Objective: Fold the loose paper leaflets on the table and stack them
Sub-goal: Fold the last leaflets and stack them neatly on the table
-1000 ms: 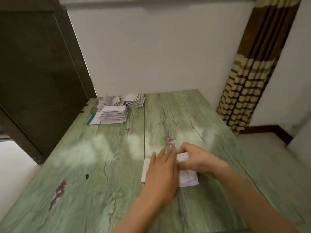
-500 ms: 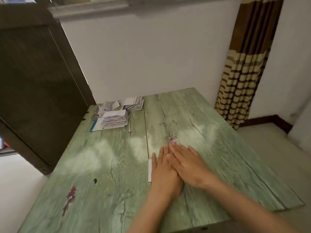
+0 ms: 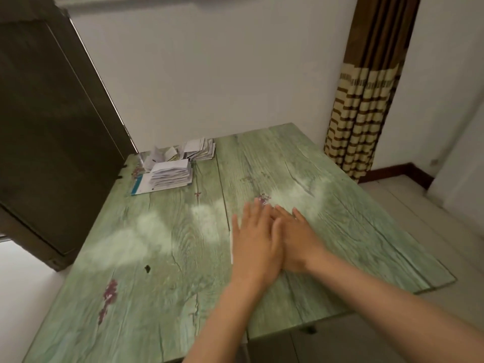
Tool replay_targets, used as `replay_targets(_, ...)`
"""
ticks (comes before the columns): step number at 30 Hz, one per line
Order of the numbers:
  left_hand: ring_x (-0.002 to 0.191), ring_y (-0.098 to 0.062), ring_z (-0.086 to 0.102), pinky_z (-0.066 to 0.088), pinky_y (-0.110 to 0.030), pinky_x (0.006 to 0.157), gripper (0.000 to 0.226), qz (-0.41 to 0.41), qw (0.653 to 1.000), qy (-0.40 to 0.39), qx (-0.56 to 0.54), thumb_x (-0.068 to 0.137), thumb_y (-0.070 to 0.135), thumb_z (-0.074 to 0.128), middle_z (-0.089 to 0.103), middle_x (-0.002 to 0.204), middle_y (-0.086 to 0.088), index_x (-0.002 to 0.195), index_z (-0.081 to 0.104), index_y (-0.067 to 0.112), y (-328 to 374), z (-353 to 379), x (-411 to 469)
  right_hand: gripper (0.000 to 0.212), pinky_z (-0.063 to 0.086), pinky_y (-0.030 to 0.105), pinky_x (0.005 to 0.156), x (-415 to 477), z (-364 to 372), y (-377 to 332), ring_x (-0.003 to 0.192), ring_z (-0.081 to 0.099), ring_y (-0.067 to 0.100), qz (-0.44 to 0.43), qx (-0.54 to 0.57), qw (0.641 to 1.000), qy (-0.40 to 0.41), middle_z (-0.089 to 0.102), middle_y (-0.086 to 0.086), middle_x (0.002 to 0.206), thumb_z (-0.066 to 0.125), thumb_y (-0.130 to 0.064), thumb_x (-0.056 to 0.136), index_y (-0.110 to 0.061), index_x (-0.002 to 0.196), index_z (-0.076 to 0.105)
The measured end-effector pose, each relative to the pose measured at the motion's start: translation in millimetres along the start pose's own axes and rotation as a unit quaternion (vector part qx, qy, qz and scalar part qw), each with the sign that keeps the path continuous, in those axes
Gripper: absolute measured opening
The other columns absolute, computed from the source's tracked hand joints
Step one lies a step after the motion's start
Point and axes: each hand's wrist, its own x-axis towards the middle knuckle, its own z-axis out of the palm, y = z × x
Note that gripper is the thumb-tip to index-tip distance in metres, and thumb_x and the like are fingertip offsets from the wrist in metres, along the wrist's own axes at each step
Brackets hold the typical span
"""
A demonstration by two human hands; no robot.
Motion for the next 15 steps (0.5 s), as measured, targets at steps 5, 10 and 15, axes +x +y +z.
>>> replay_targets(5, 0.145, -0.006, -0.002, -0.017, -0.032, 0.113, 0.058, -0.006, 0.998, -0.057, -0.008, 0.097, 0.049, 0.016, 0.008, 0.159, 0.006, 0.15, 0.018, 0.025, 1.3, 25.7, 17.9, 0.078, -0.012, 0.044, 0.117, -3.4, -0.4, -1.6, 0.144, -0.019, 0.022, -0.003, -0.076, 0.997, -0.004, -0.021, 0.007, 0.157, 0.029, -0.048, 0.097, -0.016, 0.148, -0.02)
replay_targets(10, 0.142, -0.005, 0.022, -0.005, -0.027, 0.117, 0.048, -0.067, 0.97, -0.064, -0.226, 0.102, 0.039, 0.023, 0.029, 0.153, 0.007, 0.147, 0.028, 0.023, -10.6, 19.7, 16.9, 0.076, -0.01, 0.038, 0.118, -2.5, 4.5, -5.0, 0.144, -0.022, 0.018, 0.04, 0.036, 0.998, 0.021, -0.021, 0.003, 0.157, 0.026, -0.047, 0.096, -0.015, 0.149, -0.017)
replay_targets(15, 0.139, 0.001, 0.021, 0.008, -0.032, 0.12, 0.047, -0.088, 0.901, -0.171, -0.388, 0.102, 0.042, 0.02, 0.029, 0.149, 0.017, 0.145, 0.033, 0.028, -22.0, -5.3, 18.5, 0.085, -0.012, 0.036, 0.118, -2.0, 2.3, -5.0, 0.145, -0.017, 0.014, 0.052, 0.071, 0.996, 0.022, -0.016, 0.001, 0.158, -0.003, -0.064, 0.08, -0.015, 0.15, -0.013)
